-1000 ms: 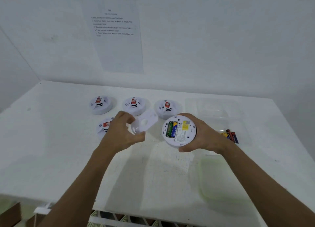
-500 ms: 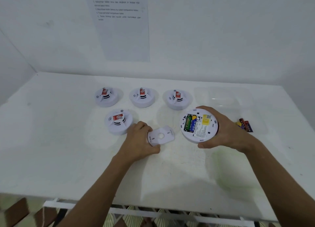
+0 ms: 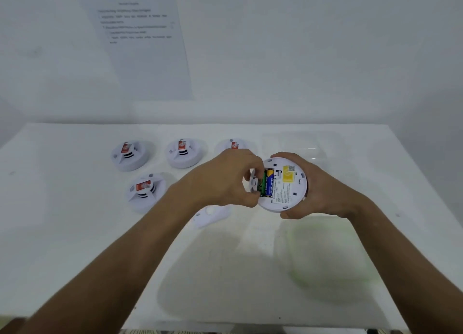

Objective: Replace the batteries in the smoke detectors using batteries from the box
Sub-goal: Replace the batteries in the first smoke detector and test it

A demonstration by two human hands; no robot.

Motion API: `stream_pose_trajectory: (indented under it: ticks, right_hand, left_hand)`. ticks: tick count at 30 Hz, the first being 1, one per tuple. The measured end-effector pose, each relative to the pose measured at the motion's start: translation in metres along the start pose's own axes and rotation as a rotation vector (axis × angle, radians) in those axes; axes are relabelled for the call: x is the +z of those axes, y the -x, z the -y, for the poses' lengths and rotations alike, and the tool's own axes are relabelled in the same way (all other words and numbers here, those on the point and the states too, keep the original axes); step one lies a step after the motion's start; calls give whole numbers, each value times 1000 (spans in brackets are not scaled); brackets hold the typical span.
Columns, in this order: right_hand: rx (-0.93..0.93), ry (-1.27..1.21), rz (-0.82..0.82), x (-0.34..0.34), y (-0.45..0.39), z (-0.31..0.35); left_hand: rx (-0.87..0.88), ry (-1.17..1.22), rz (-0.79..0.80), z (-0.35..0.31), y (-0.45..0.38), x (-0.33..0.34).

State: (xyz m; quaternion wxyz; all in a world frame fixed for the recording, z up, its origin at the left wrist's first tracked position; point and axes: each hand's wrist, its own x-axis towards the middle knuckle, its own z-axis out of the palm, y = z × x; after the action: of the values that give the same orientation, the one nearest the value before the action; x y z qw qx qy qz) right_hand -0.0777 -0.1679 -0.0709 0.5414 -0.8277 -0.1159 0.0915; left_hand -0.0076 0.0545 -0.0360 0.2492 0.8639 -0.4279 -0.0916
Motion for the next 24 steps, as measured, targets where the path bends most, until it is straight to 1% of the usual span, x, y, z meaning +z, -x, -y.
stream_pose_trajectory:
  ticks: [5, 12, 14, 18, 20, 22, 24]
  right_hand:
    - [-18, 8, -24, -36, 13, -13]
    - [-11, -20, 2, -88, 35, -41]
    - [-7, -22, 11, -98, 39, -50]
    - [-7, -18, 53, -113, 44, -63]
    - [-8, -35, 58, -118, 45, -68]
    - [-9, -57, 53, -124, 45, -72]
    - [-11, -73, 44, -127, 46, -75]
  left_hand:
    - [-35, -54, 62, -26, -40, 15]
    - [-83, -43, 73, -69, -80, 39]
    - [-95, -97, 85, -79, -89, 47]
    - [-67, -296, 137, -95, -104, 63]
    - [-61, -360, 154, -99, -107, 71]
    - [-42, -378, 136, -102, -107, 76]
    - [-16, -387, 75, -101, -107, 78]
